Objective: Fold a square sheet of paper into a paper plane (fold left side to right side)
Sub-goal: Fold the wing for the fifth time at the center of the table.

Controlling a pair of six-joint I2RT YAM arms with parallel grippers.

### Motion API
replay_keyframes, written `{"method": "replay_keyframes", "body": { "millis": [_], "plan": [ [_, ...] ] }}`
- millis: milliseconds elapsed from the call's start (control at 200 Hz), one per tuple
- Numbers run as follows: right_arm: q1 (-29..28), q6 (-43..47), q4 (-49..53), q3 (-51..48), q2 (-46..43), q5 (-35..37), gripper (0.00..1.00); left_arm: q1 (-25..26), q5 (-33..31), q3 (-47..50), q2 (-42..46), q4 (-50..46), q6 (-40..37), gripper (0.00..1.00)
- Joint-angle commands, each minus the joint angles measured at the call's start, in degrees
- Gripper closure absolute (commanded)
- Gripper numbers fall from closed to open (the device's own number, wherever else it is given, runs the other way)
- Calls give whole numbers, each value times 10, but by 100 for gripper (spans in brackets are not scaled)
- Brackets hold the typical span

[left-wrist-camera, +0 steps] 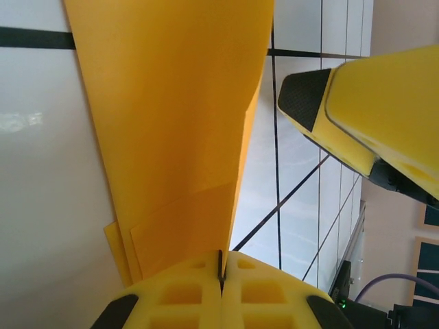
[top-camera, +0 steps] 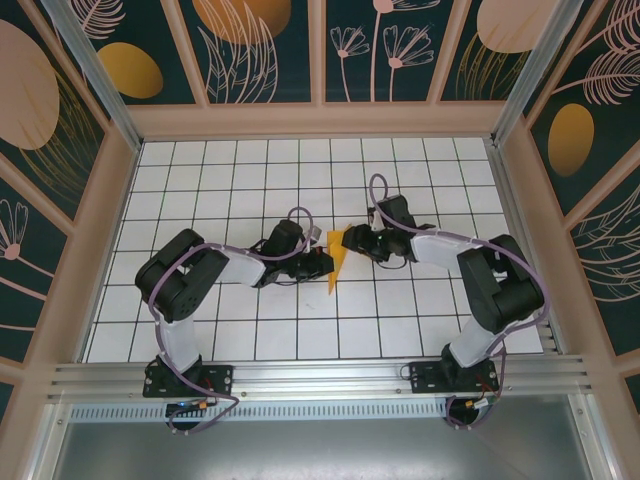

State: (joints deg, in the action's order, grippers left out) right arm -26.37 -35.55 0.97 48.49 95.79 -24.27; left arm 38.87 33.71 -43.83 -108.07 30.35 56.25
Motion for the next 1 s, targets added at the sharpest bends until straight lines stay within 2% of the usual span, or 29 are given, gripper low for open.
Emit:
{"method": "replay_keyframes", "body": {
  "millis": [0, 520, 816, 996],
  "plan": [
    [-12, -10, 35, 26, 20, 23, 45, -8, 12, 12, -12, 41, 27, 97],
    [-41, -18, 71, 73, 83, 46, 51, -14, 15, 23, -28, 67, 51, 96],
    [-46, -16, 99, 87, 110, 56, 51, -14, 13, 23, -21, 64, 48, 84],
    [-46, -15, 105, 87, 115, 60, 52, -15, -1, 19, -2, 28, 28, 72]
  ]
}}
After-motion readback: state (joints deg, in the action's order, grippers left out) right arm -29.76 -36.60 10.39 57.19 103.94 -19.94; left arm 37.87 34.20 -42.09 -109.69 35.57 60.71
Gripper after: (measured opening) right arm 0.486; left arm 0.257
